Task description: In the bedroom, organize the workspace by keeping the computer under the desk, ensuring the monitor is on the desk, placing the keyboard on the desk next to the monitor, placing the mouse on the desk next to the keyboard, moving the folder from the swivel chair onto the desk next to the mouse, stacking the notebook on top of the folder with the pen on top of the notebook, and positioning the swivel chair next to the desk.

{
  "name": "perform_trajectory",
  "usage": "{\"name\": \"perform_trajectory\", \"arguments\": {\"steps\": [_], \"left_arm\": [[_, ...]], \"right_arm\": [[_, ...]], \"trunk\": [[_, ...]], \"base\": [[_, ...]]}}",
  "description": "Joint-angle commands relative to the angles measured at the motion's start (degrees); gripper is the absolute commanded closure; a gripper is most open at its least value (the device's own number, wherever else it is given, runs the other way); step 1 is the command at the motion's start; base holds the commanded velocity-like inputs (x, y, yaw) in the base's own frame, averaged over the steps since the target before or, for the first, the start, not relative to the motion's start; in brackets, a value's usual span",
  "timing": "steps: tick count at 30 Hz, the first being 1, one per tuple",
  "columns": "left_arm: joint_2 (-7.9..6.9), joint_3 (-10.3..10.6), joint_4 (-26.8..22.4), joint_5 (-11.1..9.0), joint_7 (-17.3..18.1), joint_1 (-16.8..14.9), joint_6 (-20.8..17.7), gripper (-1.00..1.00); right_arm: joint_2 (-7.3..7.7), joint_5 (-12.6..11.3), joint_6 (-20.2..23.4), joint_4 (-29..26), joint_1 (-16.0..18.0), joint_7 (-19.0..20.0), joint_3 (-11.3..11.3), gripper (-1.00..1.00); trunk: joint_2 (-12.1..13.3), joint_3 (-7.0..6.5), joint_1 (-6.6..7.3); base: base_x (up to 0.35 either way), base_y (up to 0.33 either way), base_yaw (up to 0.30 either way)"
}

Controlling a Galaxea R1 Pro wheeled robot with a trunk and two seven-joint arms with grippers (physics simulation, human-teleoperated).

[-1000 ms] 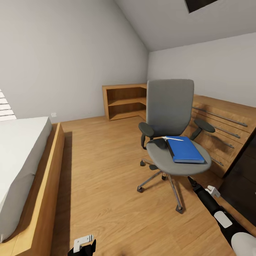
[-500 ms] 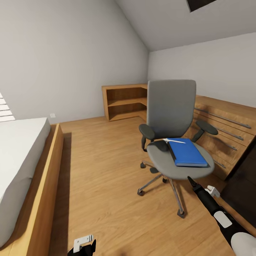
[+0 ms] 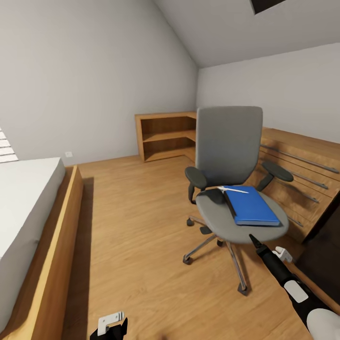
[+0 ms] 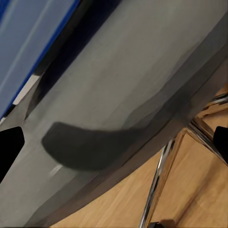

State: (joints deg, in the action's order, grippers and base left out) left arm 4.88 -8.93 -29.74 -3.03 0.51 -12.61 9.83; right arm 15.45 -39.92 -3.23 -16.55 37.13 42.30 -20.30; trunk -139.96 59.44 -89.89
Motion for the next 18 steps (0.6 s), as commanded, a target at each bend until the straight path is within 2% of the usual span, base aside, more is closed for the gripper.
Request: {"name": "perform_trajectory", "arguments": {"steps": [1,5,12,18], "left_arm": [[0.04,-0.13,0.03,-0.31,0.08,-0.04,0.15,-1.00],[0.04,-0.12,-0.01,-0.31,0.10,-0.04,0.18,-1.00],[0.04,-0.12,-0.01,-0.31,0.10,-0.04,0.17,-1.00],[0.04,-0.12,-0.03,-0.31,0.10,-0.04,0.19,-1.00]], "right_arm": [[0.02,-0.34,-0.11,0.11,0.05,0.24,0.09,-1.00],[-0.04,-0.34,-0.18,0.11,0.05,0.24,0.09,-1.00],[0.01,-0.34,-0.20,0.11,0.05,0.24,0.09,-1.00],[0.02,-0.31,-0.20,0.11,0.05,0.24,0.09,-1.00]], "trunk": [[-0.02,0.05,0.00],[-0.02,0.05,0.00],[-0.02,0.05,0.00],[-0.02,0.05,0.00]], "base": [[0.183,0.000,0.000],[0.284,-0.026,0.000],[0.298,-0.163,0.000],[0.218,-0.035,0.000]]}}
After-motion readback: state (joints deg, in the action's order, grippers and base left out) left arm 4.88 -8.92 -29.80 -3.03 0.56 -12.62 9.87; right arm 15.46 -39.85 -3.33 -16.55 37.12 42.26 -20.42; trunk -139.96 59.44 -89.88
